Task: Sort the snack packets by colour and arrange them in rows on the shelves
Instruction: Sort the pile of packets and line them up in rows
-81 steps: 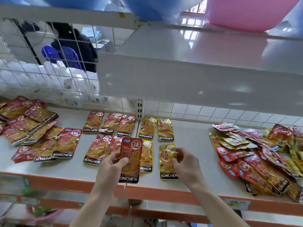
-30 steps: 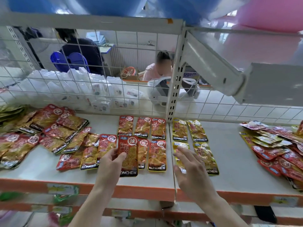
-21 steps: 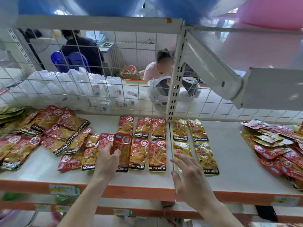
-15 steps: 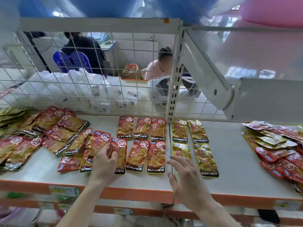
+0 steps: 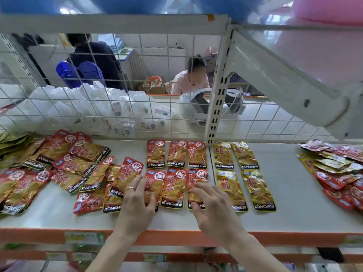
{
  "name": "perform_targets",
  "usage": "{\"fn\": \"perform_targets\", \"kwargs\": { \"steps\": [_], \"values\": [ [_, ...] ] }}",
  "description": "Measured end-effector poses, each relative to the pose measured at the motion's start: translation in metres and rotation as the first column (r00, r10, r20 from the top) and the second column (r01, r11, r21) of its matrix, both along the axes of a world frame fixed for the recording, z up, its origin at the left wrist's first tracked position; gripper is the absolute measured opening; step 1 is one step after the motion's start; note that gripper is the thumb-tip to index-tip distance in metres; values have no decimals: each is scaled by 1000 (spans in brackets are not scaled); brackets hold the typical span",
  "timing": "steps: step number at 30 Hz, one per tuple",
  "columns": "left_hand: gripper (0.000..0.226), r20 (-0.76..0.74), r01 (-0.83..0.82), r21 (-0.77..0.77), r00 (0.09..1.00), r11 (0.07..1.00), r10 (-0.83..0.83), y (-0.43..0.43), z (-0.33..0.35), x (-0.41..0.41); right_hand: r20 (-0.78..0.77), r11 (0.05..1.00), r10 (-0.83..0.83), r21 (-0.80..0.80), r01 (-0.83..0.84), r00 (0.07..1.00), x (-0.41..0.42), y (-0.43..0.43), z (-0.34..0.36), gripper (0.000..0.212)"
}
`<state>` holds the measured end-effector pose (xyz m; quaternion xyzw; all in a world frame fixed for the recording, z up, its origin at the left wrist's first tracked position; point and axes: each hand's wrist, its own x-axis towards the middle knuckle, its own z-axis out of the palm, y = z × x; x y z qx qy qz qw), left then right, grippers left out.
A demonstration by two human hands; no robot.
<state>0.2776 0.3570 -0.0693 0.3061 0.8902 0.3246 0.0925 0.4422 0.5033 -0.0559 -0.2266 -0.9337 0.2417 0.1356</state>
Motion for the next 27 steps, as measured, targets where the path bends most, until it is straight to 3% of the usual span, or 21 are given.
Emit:
{"fn": "perform_targets", "kwargs": {
  "steps": [4,9,22,27],
  "values": [
    [57,-72,165,-16,984,986,-166,-11,-8,-3,79,999,7,49,-11,997,-21,-13,-6,46],
    [58,-97,199,11,976,980,-197,-17,-12,-7,177,998,27,58,-38,984,-43,-25,-10,51],
    [52,-138,144,58,981,988,-135,-14,-25,-8,140,998,37,41,-43,989,-46,-26,-15,47],
    [54,-142,132,55,982,990,-123,-14,-26,-5,44,993,-111,45,109,993,-32,-19,-20,45]
  ]
}}
